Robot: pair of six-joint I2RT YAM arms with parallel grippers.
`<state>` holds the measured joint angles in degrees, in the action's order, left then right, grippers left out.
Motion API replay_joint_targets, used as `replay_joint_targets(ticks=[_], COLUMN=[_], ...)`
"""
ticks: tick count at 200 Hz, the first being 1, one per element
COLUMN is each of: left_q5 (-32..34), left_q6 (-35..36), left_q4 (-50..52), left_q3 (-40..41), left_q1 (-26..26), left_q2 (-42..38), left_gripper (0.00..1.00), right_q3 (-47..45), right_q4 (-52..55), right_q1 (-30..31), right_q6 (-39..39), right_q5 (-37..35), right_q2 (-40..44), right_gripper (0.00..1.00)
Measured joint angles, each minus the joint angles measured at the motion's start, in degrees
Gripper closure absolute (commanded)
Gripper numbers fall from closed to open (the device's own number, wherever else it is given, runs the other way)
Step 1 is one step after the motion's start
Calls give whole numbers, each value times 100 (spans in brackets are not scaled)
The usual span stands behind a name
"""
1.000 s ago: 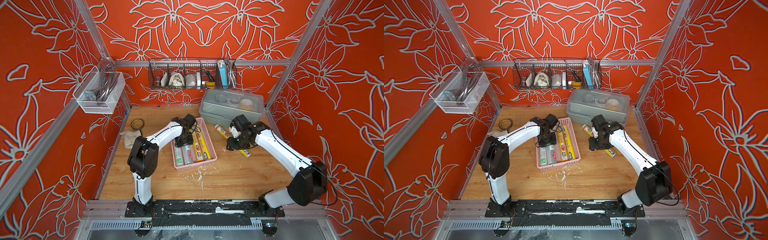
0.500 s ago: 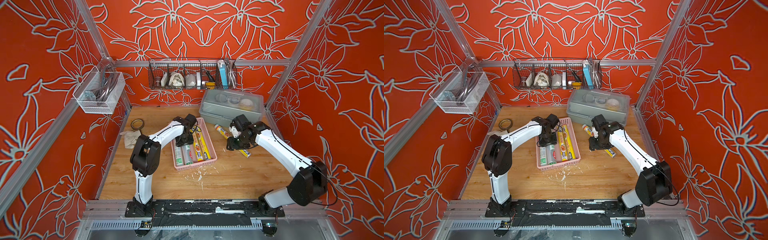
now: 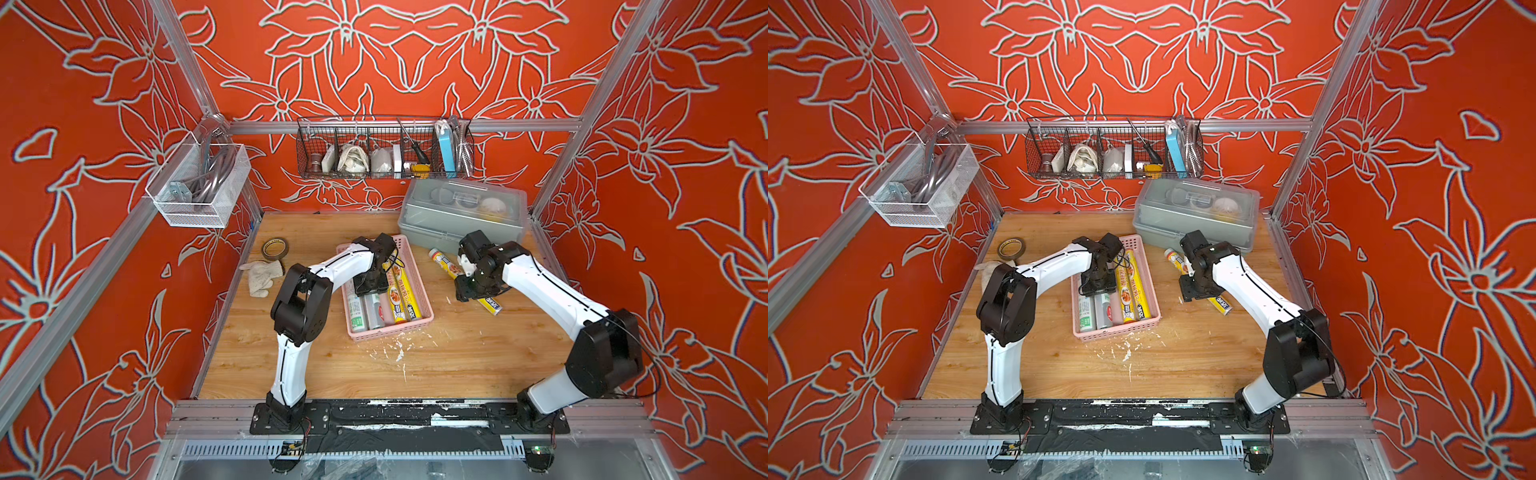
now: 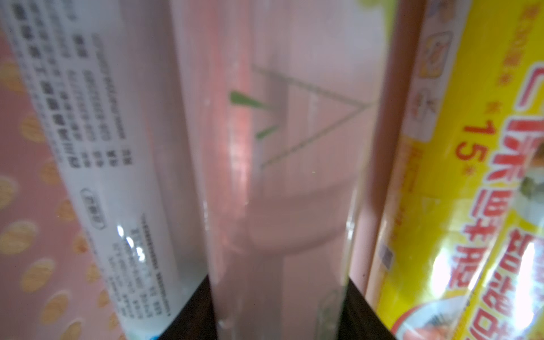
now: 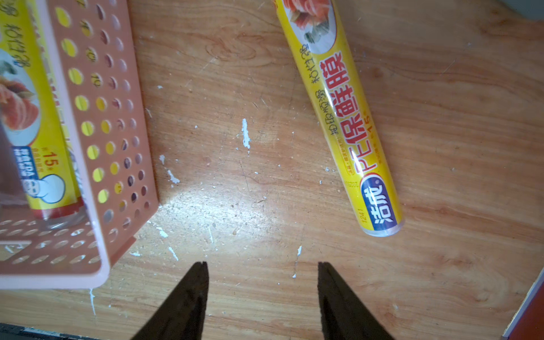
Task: Put the plastic wrap into the basket
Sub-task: Place the plastic wrap in the basket.
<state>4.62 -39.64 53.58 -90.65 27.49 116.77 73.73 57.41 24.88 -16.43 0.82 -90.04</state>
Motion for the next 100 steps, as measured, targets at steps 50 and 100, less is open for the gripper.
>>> replay_joint_targets(ticks=[50, 100], left_q5=[155, 195], left_q6=[2, 2], left_q4=[63, 105], left_q3=[-28, -87], left_q1=[22, 37], left_q2=[44, 175], left_gripper=[51, 45], right_q3=[35, 133], right_q4=[-162, -385], right_q1=[-210, -382], right_q6=[125, 304], right_q5=[-13, 2], right_q2=[-619, -986], right_gripper=[38, 38])
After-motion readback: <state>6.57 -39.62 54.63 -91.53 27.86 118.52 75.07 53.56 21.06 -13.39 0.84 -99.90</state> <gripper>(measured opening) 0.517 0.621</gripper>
